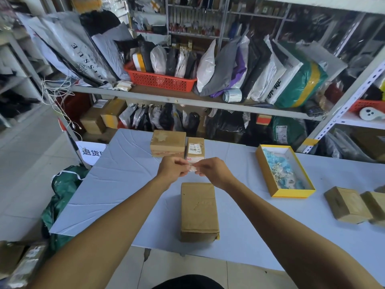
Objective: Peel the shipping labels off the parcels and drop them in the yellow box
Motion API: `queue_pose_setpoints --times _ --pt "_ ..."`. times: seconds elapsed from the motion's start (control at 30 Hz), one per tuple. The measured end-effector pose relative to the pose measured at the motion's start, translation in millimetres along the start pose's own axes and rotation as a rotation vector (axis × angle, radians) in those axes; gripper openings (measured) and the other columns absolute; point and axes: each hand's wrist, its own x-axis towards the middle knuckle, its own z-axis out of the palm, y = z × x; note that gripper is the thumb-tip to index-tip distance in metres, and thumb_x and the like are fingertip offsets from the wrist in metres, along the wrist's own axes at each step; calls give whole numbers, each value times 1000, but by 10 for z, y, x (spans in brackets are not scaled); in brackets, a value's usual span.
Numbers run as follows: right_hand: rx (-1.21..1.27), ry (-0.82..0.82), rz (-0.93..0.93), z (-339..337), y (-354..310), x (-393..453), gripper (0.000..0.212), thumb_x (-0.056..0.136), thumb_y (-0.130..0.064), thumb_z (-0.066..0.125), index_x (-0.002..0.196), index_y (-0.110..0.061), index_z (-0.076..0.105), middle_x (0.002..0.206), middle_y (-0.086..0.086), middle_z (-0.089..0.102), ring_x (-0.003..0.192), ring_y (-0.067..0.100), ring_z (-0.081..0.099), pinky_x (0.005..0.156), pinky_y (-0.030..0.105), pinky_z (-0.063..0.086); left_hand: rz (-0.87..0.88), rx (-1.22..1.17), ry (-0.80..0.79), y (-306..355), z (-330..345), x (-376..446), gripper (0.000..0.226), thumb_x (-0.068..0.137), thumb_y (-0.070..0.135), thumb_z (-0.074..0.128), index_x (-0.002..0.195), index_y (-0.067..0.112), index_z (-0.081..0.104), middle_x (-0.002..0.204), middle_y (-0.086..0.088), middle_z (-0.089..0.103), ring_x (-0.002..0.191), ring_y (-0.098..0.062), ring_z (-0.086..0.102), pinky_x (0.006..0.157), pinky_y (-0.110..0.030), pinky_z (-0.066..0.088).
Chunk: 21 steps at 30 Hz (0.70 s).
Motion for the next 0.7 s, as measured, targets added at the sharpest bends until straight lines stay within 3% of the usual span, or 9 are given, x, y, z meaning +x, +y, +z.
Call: queue_pose_setpoints --times 0.27,0.4,0.57,0.7 --pt "19 75 59 -12 -28 -24 13 85 -22 72 82 -10 73 72 -3 65 64 10 58 68 30 55 78 176 -21 93 115 -49 10 85 1 70 95 4 73 102 -14 70 85 -25 70 75 -29 61" --pt "58 83 99 25 -27 -3 17 82 -22 75 92 -11 67 78 0 67 69 15 61 65 30 55 130 224 -27 126 134 -82 14 85 3 71 99 3 74 100 -13 71 86 -24 70 78 -31 61" --pt "120 131 122 40 38 37 12 83 -21 75 82 -10 71 77 2 68 73 20 63 69 41 57 159 233 -88 152 108 -87 17 85 0 70 100 3 75 106 -13 70 94 -26 69 85 -34 59" --pt "233 154 176 48 47 -9 14 85 -20 73 83 -7 74 72 5 70 65 17 67 62 29 58 228 297 -89 125 103 -124 15 79 9 78 94 13 77 93 0 72 88 -15 67 77 -25 56"
